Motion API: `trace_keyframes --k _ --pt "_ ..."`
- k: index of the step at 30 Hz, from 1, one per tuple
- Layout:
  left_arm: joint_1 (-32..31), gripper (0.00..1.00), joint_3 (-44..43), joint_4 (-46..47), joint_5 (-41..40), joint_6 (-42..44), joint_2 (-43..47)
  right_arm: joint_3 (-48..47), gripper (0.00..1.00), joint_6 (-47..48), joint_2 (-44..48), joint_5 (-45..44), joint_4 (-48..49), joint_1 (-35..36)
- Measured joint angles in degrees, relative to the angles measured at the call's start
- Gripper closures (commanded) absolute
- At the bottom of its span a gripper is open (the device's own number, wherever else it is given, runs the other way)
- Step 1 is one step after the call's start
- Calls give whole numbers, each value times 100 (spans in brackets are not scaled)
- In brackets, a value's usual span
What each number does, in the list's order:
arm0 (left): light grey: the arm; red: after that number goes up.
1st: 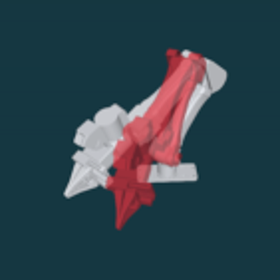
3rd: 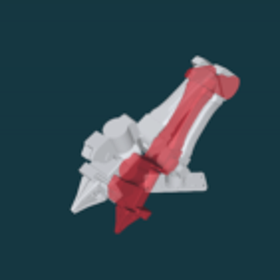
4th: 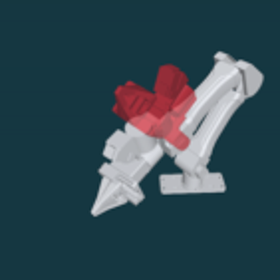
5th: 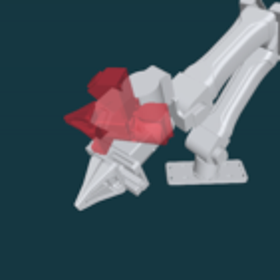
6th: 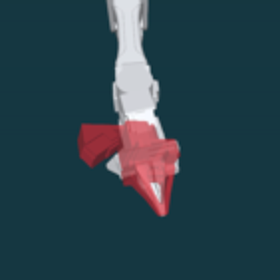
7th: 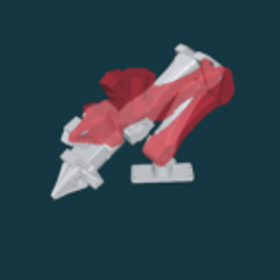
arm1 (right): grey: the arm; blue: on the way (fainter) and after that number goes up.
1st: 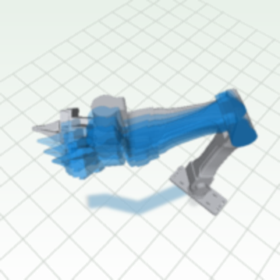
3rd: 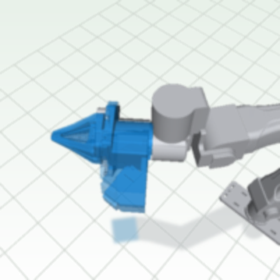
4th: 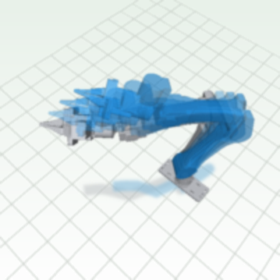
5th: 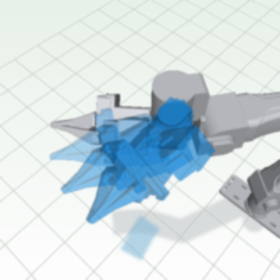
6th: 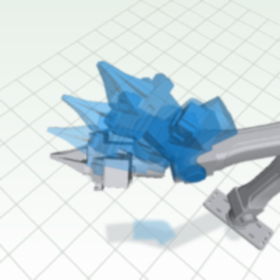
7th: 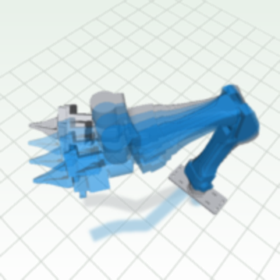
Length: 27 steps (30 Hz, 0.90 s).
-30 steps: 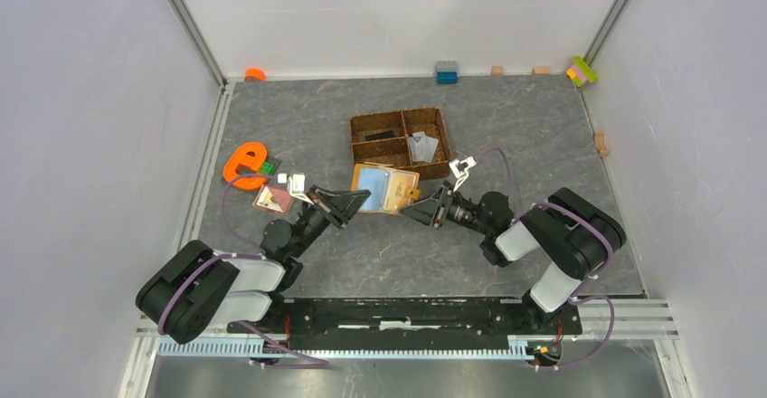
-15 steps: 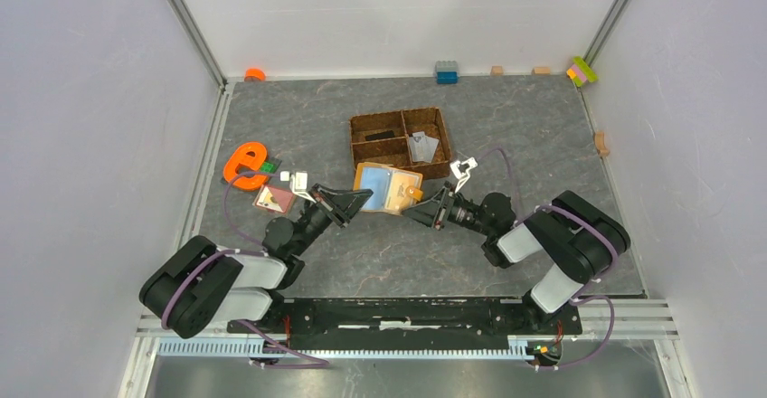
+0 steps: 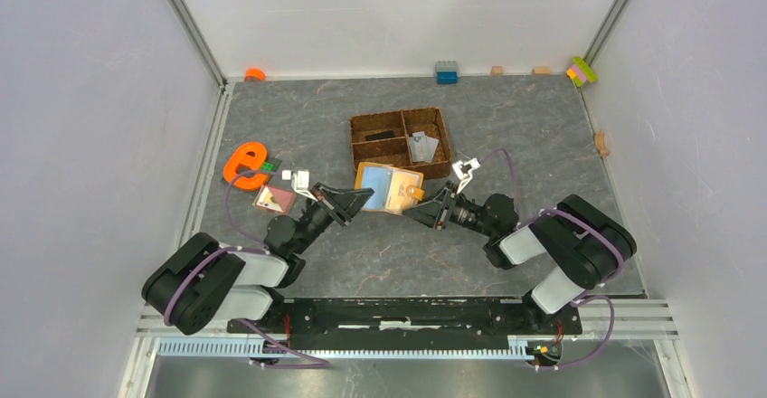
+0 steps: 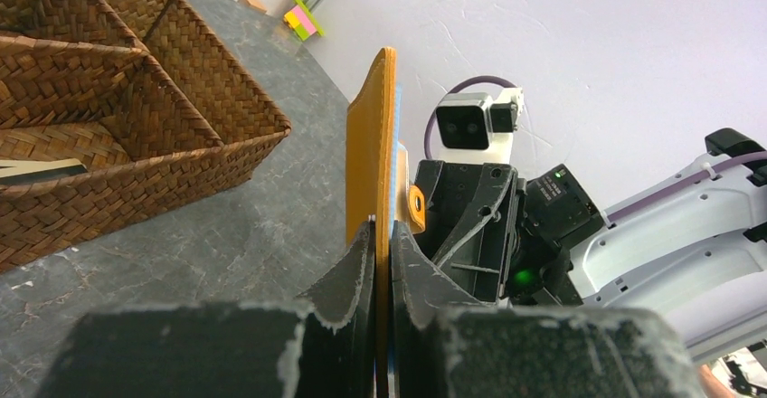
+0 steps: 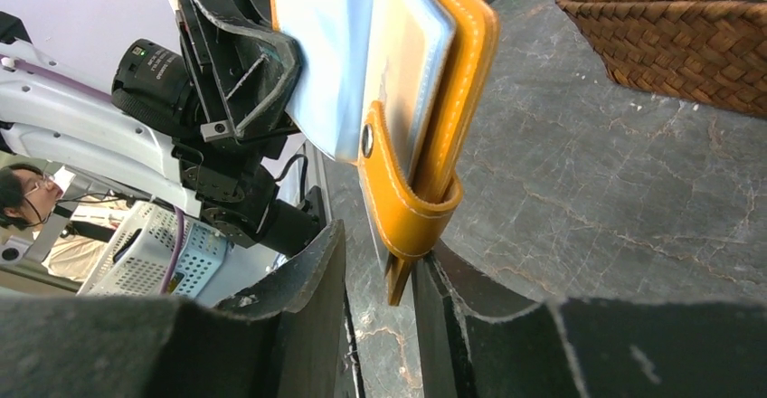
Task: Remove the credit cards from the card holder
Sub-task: Remove the credit card from the card holder.
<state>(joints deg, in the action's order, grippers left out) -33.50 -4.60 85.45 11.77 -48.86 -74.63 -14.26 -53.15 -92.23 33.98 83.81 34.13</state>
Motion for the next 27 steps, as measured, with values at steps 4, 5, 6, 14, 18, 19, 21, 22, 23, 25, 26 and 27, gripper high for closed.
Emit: trace_keyframes --k 4,5,6,14,18,19,21,22,23,25,26,27 --pt "0 98 -107 2 74 -44 -151 -57 63 162 184 4 -7 0" --pt "0 98 -125 4 81 -59 -181 -85 63 221 269 4 -7 0" --pt "0 98 -136 13 81 -76 -223 -120 63 289 372 4 -4 0" --pt "0 98 -146 39 92 -173 -313 -162 69 546 601 -7 -2 26" --pt "0 98 -144 39 79 -173 -275 -234 79 538 476 -9 -2 26" --pt "0 98 -140 39 68 -173 -245 -249 82 531 428 -13 0 26" --pt "0 96 -107 42 37 -173 -177 -256 89 503 374 -20 -2 13" --pt "0 94 -81 44 20 -173 -144 -256 91 501 363 -24 -2 9" --pt "0 91 -59 50 -7 -173 -127 -256 92 494 354 -39 -2 4" --pt "0 89 2 55 -149 -173 -98 -256 97 459 348 -57 -2 -26" --pt "-2 89 31 39 -260 -173 -92 -256 99 435 339 -57 -2 -48" --pt "-2 89 52 7 -341 -173 -79 -256 100 376 315 -55 -2 -68"
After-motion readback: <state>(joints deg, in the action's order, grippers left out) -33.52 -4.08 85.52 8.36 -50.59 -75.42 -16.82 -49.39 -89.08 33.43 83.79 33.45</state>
